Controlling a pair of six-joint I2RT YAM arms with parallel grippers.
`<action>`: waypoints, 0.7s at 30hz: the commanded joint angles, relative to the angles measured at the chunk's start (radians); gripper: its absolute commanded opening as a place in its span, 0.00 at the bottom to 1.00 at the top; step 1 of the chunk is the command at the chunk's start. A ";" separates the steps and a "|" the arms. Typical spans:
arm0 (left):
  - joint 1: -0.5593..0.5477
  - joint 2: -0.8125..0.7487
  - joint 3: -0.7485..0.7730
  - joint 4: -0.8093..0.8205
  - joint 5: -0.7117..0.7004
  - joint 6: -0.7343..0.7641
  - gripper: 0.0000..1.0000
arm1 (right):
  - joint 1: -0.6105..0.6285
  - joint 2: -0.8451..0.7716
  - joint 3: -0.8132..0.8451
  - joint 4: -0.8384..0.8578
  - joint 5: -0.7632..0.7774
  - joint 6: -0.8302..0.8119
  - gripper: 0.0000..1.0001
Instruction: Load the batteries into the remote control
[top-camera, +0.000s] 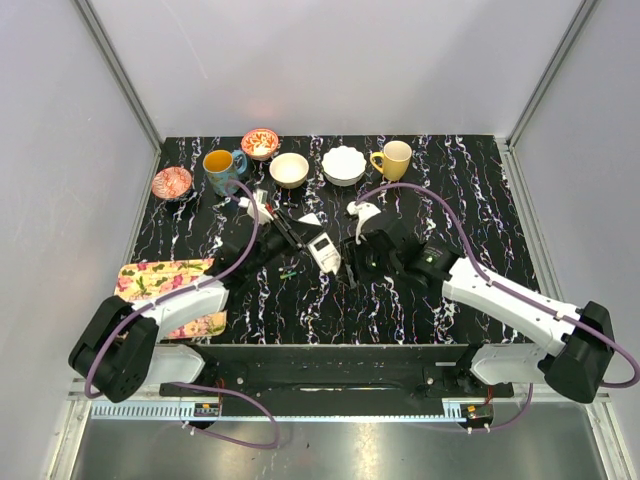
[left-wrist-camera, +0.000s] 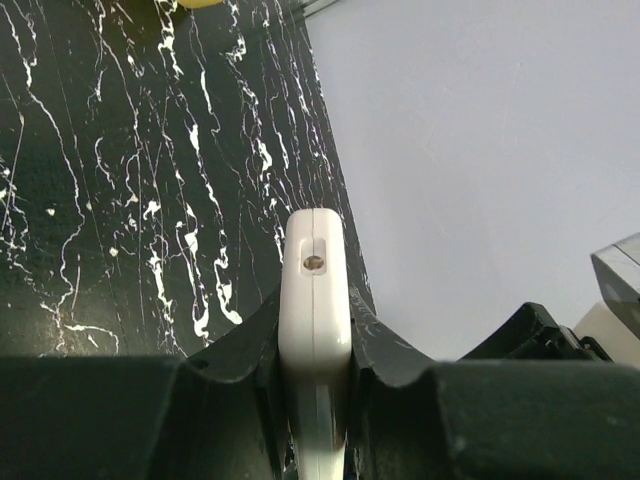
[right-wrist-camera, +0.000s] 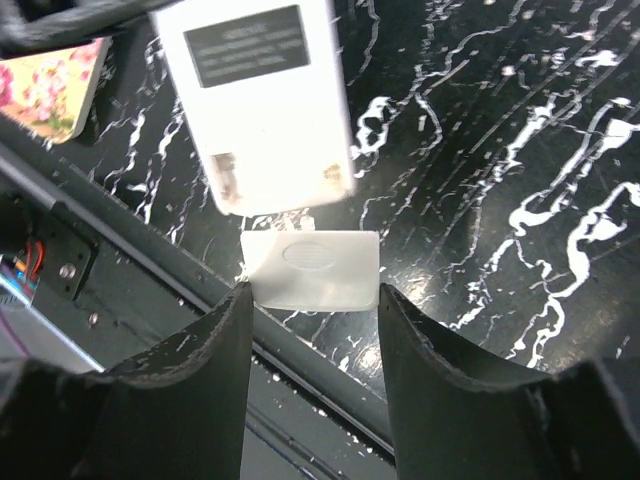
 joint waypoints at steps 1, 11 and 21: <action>0.035 -0.048 0.043 0.015 -0.026 0.049 0.00 | -0.003 -0.003 -0.004 -0.024 0.157 0.067 0.31; 0.200 -0.367 -0.107 -0.116 0.112 0.014 0.00 | -0.243 0.257 -0.076 0.085 0.187 0.122 0.23; 0.190 -0.643 -0.197 -0.233 0.193 0.064 0.00 | -0.337 0.554 0.135 0.041 0.211 0.024 0.19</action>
